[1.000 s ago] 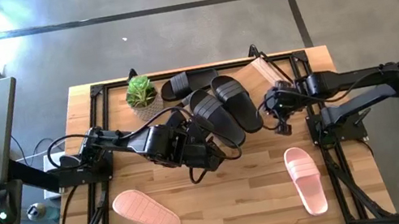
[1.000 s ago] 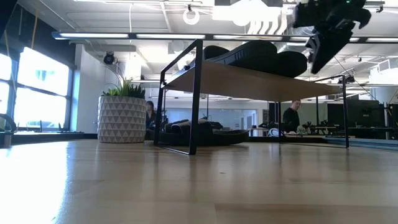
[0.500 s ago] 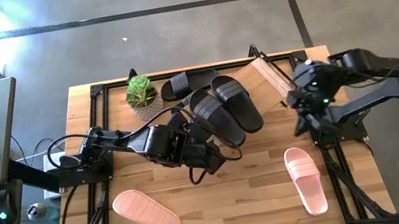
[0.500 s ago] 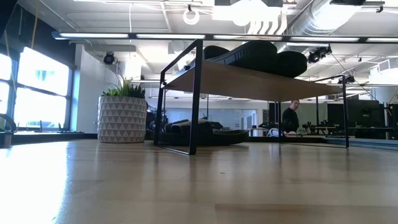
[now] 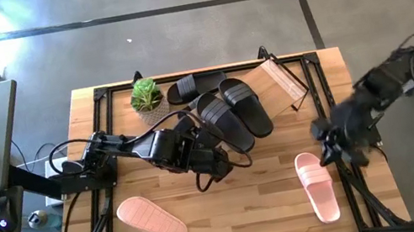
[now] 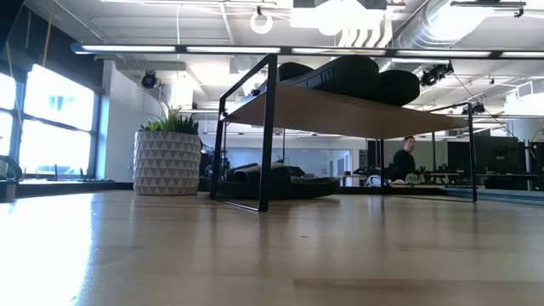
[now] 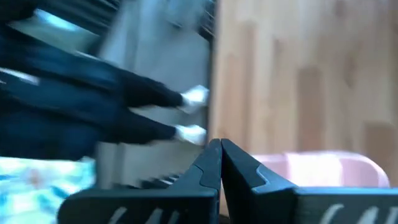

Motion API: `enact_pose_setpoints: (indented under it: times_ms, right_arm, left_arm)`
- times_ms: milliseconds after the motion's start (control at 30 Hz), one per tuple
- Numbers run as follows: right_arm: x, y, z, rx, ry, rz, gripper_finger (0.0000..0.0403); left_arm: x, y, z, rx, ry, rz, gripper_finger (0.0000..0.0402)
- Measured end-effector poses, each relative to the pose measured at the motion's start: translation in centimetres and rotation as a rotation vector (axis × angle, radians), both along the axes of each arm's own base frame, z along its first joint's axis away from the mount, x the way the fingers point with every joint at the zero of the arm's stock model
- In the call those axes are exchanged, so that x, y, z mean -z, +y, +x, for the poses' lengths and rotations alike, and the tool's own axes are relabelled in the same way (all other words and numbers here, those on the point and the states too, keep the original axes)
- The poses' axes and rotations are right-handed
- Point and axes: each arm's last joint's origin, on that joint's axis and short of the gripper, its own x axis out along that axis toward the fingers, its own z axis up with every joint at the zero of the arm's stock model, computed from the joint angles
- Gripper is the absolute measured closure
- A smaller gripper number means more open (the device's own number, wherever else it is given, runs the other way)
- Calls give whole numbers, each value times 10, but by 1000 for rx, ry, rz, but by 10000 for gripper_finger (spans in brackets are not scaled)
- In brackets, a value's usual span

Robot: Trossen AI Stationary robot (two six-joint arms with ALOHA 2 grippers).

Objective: Pick and place slides into the shelf
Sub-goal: Put the right pink slipper under the shelf

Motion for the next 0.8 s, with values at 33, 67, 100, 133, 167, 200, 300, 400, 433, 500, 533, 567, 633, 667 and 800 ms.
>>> enact_pose_setpoints:
  times_ms: [33,67,100,133,167,200,300,400,433,500,533,567,633,667,800]
  right_arm:
    - [5,7,0,8,37,-52,403]
    - [11,14,1,16,75,-103,403]
    - [17,21,2,22,111,-153,403]
    - [22,28,4,33,142,-206,403]
    - [28,36,5,46,173,-256,403]
    - [34,44,6,58,196,-306,403]
    - [55,71,11,102,259,-454,403]
    - [80,97,14,130,342,-588,402]
    - [88,105,13,133,378,-632,402]
    - [106,121,12,131,451,-709,402]
    - [114,129,11,126,479,-741,402]
    - [122,136,10,130,497,-770,402]
    - [136,147,8,149,519,-816,402]
    - [141,152,7,156,525,-833,402]
    - [157,170,-1,174,499,-858,382]
  left_arm:
    - [0,0,0,12,7,-3,213]
    - [0,0,0,23,14,-5,213]
    - [0,-1,0,36,21,-7,213]
    - [1,-1,0,50,30,-9,213]
    - [1,-1,0,67,40,-11,213]
    - [1,-1,0,87,50,-16,213]
    - [2,-3,0,158,86,-36,213]
    - [2,-4,0,232,119,-61,213]
    - [2,-5,0,251,126,-70,213]
    - [3,-6,0,287,140,-85,213]
    - [3,-6,0,301,145,-91,213]
    - [3,-6,0,311,149,-95,213]
    - [3,-7,0,326,153,-104,213]
    - [3,-7,0,331,155,-105,213]
    - [3,-7,0,342,160,-99,213]
